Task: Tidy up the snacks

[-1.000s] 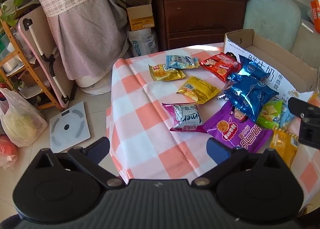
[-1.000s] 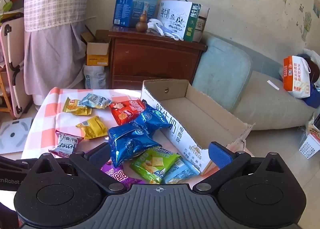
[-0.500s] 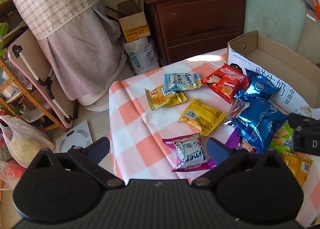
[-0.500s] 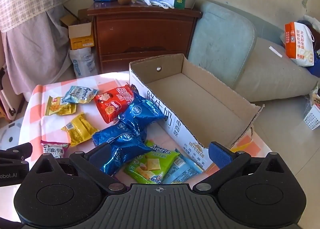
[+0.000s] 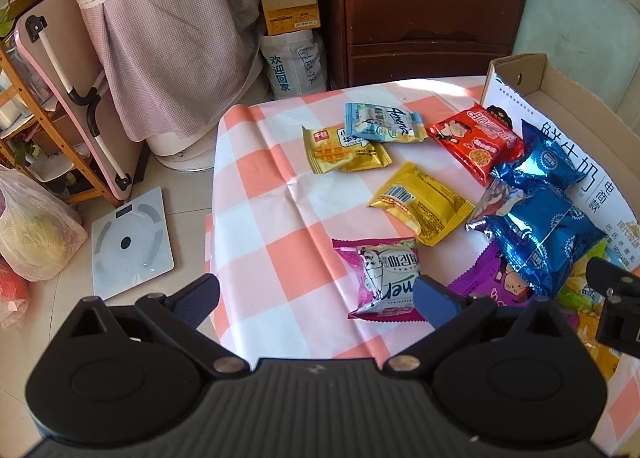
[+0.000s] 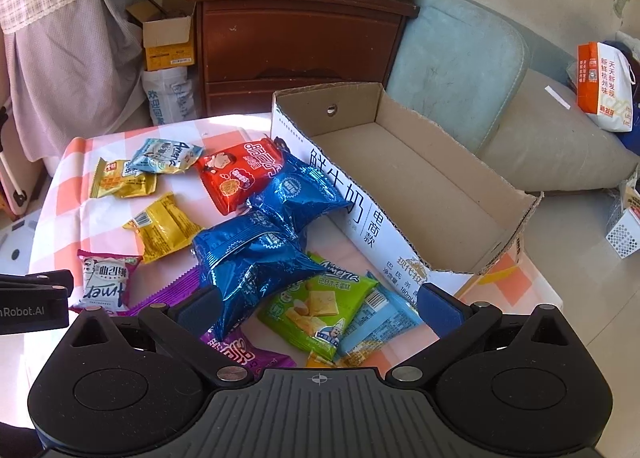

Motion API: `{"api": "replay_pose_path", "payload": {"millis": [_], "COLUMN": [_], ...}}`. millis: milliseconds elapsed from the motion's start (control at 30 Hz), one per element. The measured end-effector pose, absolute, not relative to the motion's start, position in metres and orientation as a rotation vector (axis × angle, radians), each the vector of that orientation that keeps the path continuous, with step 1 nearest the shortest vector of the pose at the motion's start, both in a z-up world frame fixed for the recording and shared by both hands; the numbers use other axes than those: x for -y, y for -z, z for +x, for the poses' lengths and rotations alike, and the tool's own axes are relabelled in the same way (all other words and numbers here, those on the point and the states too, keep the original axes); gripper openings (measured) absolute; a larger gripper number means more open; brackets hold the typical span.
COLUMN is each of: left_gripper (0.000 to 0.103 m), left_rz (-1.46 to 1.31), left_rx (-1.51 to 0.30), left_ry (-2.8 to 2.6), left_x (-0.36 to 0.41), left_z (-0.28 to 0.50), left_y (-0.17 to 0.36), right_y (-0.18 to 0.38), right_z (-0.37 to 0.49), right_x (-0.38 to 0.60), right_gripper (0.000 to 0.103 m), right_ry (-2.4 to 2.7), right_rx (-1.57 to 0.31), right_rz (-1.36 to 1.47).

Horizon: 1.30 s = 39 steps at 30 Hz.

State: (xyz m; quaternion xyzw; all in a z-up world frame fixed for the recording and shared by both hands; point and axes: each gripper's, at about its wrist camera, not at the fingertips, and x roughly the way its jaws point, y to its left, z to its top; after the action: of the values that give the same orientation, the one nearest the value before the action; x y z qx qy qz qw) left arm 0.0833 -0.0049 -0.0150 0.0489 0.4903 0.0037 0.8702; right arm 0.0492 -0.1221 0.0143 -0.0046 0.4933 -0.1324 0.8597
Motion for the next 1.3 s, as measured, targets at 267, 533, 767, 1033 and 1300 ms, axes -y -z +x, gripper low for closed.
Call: {"api": "replay_pose_path", "payload": {"millis": [267,533,767,1033,1300], "left_gripper": [0.102,0.102,0.102,0.102,0.102], "left_rz": [0.052,0.068,0.097,0.109,0.127], "left_rx": [-1.055,-1.051,-1.021,-1.0,-0.987], "left_ry": [0.015,0.03,0.016,0.001,0.01], "left_x": [0.002,0.007,0.009,0.009,0.013], "left_z": [0.084,0.083,0.081,0.081,0.079], "left_y": [0.021,0.022,0.02,0.019,0.019], "right_y": [-0.012,-0.012,-0.012,-0.011,-0.011], "right_z": [0.051,0.05,0.049,0.05,0.05], "right_x": [0.116,0.115,0.115,0.113,0.112], "right_gripper": [0.103,0.103,0.103,0.103,0.103], "right_ry": [0.28,0.277,0.272,0.269,0.271], "right_rx": [-1.033,-1.037,-1.039,-1.038,-1.033], "right_rz": [0.024,0.026,0.028,0.014,-0.009]}}
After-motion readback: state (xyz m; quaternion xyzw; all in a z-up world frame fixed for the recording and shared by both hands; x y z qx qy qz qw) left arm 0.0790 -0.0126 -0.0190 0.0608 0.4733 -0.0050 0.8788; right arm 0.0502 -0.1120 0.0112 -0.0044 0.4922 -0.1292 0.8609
